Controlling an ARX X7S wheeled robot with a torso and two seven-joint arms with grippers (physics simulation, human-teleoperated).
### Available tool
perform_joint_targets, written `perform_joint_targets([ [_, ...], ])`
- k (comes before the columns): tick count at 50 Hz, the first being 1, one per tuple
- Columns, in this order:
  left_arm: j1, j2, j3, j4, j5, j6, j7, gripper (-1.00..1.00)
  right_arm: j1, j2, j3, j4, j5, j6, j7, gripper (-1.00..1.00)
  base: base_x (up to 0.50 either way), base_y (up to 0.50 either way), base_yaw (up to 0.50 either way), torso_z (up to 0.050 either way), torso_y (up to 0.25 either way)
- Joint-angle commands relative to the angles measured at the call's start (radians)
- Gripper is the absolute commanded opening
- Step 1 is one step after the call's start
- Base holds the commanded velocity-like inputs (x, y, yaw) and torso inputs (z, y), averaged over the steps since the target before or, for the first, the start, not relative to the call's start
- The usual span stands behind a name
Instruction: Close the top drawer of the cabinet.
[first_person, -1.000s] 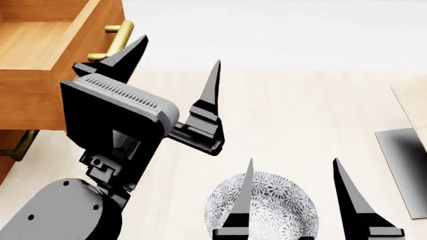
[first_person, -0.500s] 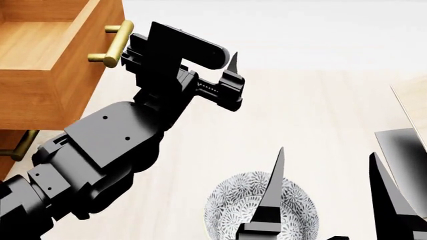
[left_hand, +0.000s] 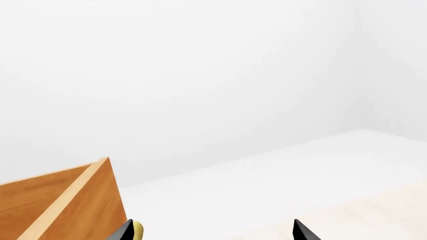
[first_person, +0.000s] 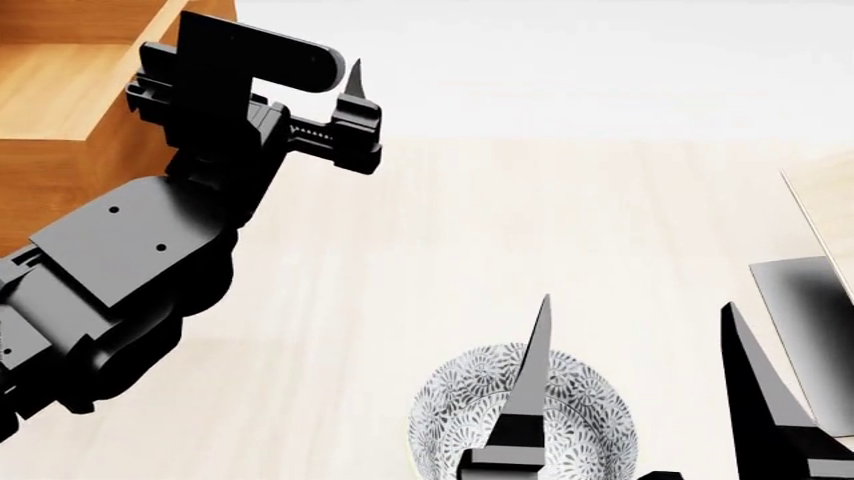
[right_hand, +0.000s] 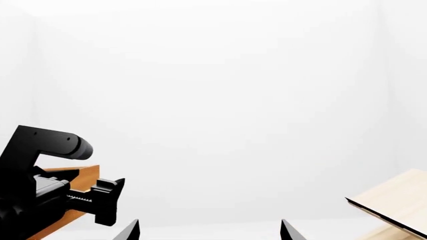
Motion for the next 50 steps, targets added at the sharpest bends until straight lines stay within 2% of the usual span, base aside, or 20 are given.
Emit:
perform_joint_targets([
  [1, 0.016, -0.049, 0.002, 0.017, -0.014, 0.009, -0.026, 1.0, 0.0, 0.007, -0.013, 0.008, 0.001, -0.009, 0.007, 1.0, 0.0, 0.0, 0.0, 0.0, 0.0],
  [14, 0.015, -0.093, -0.006, 0.016, -0.018, 0.0, -0.035, 1.0, 0.006, 0.014, -0.036, 0.019, -0.002, -0.012, 0.015, 1.0, 0.0, 0.0, 0.0, 0.0, 0.0],
  [36, 0.059, -0.213, -0.028, 0.064, -0.036, 0.002, -0.099, 1.0, 0.008, 0.028, -0.048, 0.02, 0.004, -0.018, 0.03, 1.0, 0.0, 0.0, 0.0, 0.0, 0.0],
  [50, 0.058, -0.331, -0.033, 0.142, -0.051, -0.036, -0.157, 1.0, 0.004, 0.033, -0.065, 0.037, 0.001, -0.034, 0.036, 1.0, 0.0, 0.0, 0.0, 0.0, 0.0],
])
